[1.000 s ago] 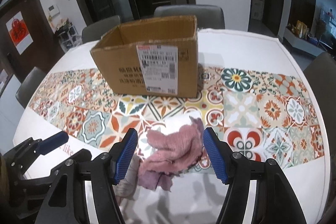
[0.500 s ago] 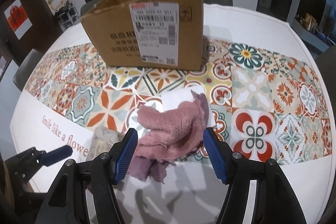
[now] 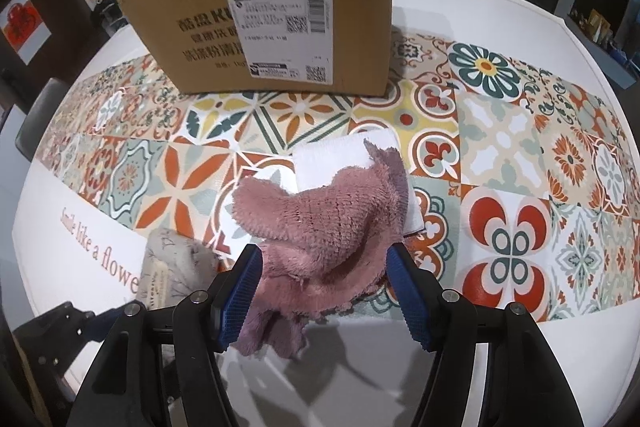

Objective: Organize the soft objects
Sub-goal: 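Grasp the beige lifestyle pouch with the left gripper while the right grasps the pink towel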

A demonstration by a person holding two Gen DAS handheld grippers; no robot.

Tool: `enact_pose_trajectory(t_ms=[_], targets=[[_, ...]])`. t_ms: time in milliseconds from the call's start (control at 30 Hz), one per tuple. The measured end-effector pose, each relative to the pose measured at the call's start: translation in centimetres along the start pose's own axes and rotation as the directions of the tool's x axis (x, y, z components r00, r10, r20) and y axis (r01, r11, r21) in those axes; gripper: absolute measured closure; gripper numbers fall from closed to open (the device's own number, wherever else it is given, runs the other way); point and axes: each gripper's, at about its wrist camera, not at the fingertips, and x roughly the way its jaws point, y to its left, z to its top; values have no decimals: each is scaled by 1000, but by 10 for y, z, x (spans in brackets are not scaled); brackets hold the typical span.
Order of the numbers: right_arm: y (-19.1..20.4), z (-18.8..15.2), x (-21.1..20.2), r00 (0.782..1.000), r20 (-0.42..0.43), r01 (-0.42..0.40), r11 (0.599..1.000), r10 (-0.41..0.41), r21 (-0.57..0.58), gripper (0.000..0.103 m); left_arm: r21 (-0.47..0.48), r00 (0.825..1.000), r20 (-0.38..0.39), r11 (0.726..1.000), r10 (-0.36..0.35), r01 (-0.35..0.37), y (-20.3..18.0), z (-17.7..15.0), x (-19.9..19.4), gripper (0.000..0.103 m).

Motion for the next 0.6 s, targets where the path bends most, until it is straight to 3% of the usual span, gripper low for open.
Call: enact_pose_trajectory(t_ms=[133,367,467,600], targets=[[0,1,7,1000,-9,1,1000,-1,2,42,21,1000,7,1000,17,-17,-2,2,4,44],[0,0,18,999,-39,-9,1000,10,8,64,32,1000,13,999,6,-7,0,3,9,45],[2,-1,16,999,-36,-11,1000,11,0,72,27,1000,22,1000,11,-12,3,4,9,55],[4,-2,13,999,-31,-15,1000,15,-3,80,5,1000,27,1000,-10,10,10,3,7,59]])
